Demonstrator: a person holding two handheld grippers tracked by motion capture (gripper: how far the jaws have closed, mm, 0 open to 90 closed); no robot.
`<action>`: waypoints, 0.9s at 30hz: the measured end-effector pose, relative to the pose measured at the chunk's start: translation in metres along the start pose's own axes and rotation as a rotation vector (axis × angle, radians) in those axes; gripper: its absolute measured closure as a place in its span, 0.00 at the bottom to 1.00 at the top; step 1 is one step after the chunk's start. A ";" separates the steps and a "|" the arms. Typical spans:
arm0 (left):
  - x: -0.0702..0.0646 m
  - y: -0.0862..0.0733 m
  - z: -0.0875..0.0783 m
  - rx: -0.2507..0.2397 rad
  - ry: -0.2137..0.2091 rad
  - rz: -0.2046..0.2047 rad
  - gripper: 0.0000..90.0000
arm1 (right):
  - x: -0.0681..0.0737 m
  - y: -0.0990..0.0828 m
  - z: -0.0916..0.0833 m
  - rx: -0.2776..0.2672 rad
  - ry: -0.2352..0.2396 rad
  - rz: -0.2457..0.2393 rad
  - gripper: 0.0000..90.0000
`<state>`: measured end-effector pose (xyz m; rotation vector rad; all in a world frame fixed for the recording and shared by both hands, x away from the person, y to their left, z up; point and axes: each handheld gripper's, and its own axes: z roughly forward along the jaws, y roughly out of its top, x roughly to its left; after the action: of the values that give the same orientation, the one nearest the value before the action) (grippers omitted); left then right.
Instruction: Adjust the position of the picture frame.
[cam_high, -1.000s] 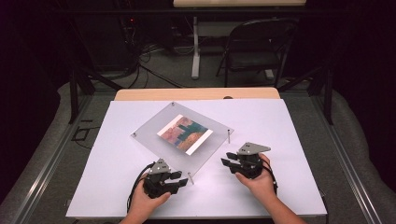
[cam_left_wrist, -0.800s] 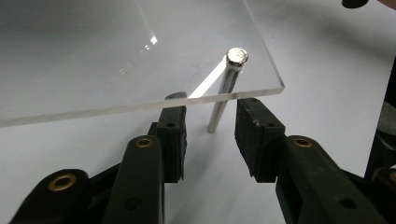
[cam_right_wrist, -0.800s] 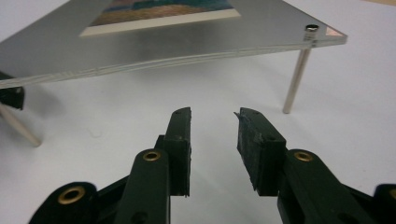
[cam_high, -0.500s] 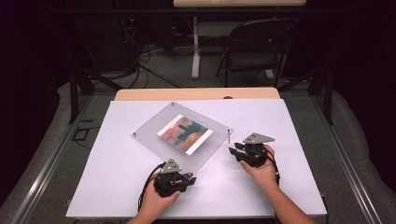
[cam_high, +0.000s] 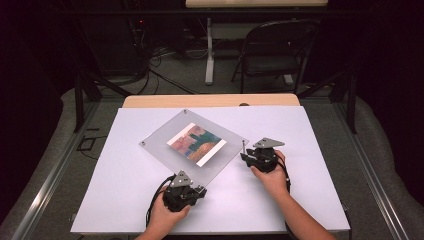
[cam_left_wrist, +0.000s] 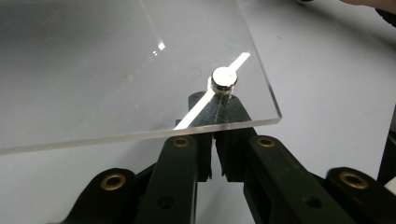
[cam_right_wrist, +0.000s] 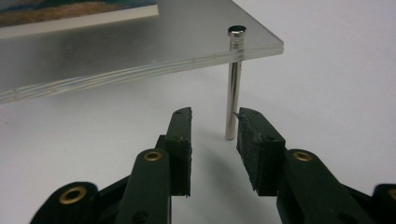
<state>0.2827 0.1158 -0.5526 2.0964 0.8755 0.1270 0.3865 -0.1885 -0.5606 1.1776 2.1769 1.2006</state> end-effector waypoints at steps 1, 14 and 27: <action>0.001 -0.001 -0.002 0.006 -0.008 -0.003 0.95 | 0.001 0.000 0.002 0.005 -0.002 -0.004 0.73; 0.004 -0.011 -0.011 -0.009 0.029 -0.020 0.95 | 0.005 0.008 0.021 0.000 0.030 -0.043 0.88; 0.003 -0.015 -0.011 -0.034 0.034 -0.043 0.94 | 0.005 0.011 0.024 0.011 0.034 -0.043 0.95</action>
<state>0.2726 0.1312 -0.5572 2.0479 0.9321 0.1536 0.4047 -0.1696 -0.5648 1.1176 2.2249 1.2000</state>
